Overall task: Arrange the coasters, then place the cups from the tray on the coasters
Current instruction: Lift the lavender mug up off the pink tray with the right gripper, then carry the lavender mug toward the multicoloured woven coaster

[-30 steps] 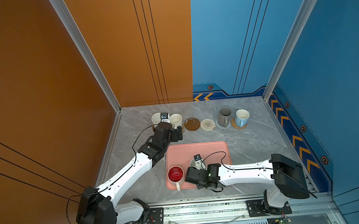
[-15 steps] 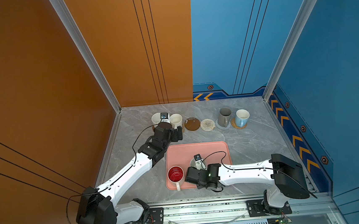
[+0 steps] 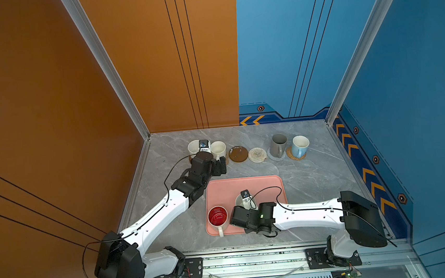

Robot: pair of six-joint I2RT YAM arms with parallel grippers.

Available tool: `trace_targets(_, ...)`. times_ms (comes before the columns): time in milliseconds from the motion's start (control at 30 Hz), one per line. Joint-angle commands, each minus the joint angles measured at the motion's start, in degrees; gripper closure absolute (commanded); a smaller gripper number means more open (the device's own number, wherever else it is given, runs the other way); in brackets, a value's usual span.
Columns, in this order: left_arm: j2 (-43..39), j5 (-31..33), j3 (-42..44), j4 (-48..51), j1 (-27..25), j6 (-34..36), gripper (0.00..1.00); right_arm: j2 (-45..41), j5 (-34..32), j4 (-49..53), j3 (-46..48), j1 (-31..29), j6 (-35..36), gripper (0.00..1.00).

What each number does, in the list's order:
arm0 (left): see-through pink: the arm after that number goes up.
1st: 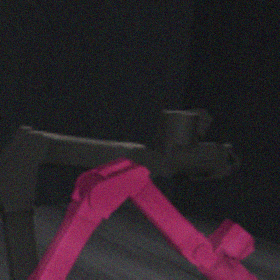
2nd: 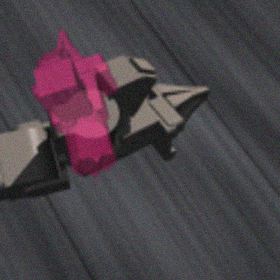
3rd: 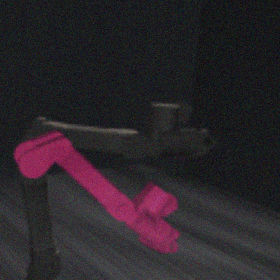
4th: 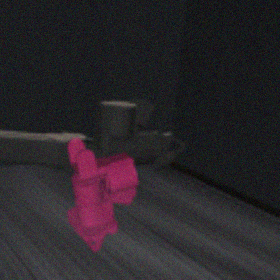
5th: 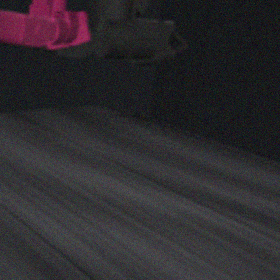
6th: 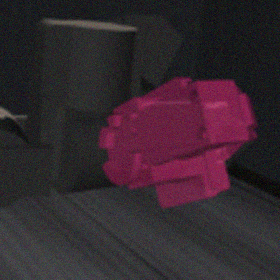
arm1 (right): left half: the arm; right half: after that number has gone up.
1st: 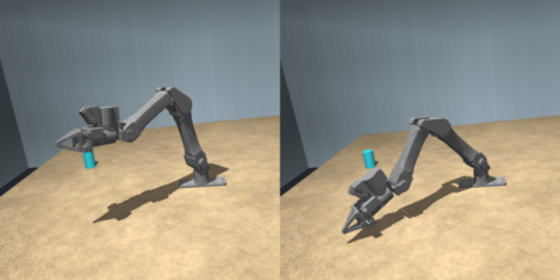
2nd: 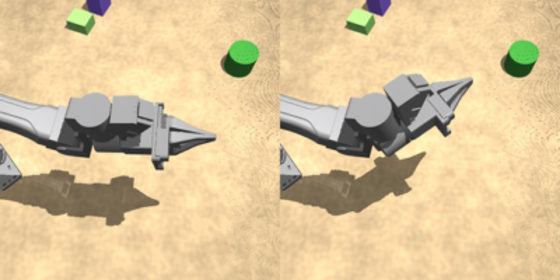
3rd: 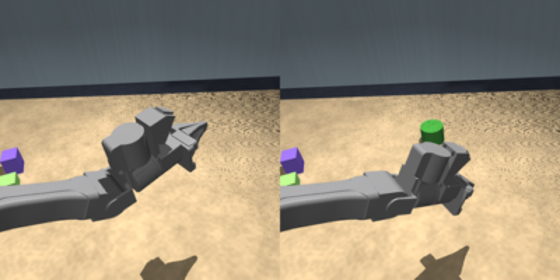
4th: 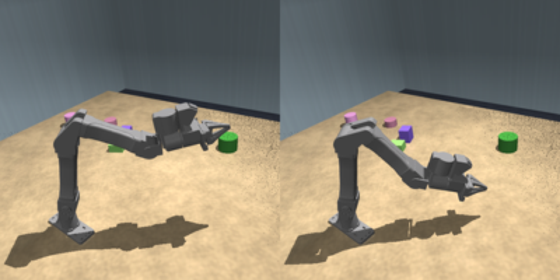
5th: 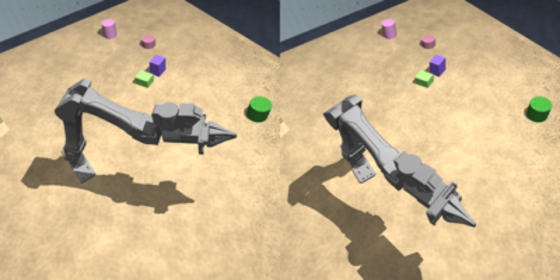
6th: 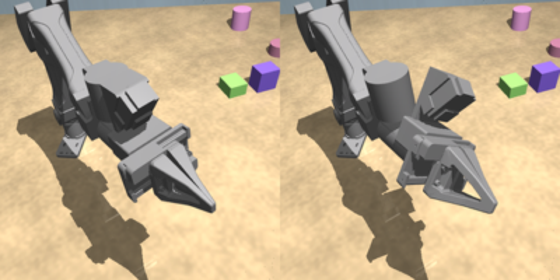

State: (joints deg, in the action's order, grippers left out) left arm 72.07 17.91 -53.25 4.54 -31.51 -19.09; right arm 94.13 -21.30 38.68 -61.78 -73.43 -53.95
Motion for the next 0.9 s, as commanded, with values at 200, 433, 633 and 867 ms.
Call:
trace_targets(200,0.37,-0.95,-1.24,1.18,0.49,-0.07,0.04,-4.19,-3.93,1.33,-1.62,2.32,2.74,1.00)
trace_targets(433,0.15,-0.87,-1.22,1.37,0.56,-0.07,0.04,-6.70,-4.24,1.40,-1.61,5.34,5.52,1.00)
trace_targets(633,0.18,-0.84,-1.21,1.36,0.53,-0.07,0.04,-9.19,-4.78,1.06,-1.92,8.10,8.25,1.00)
trace_targets(867,0.20,-0.69,-1.24,1.35,0.51,-0.07,0.04,-11.49,-3.62,-0.17,-3.01,13.28,12.97,1.00)
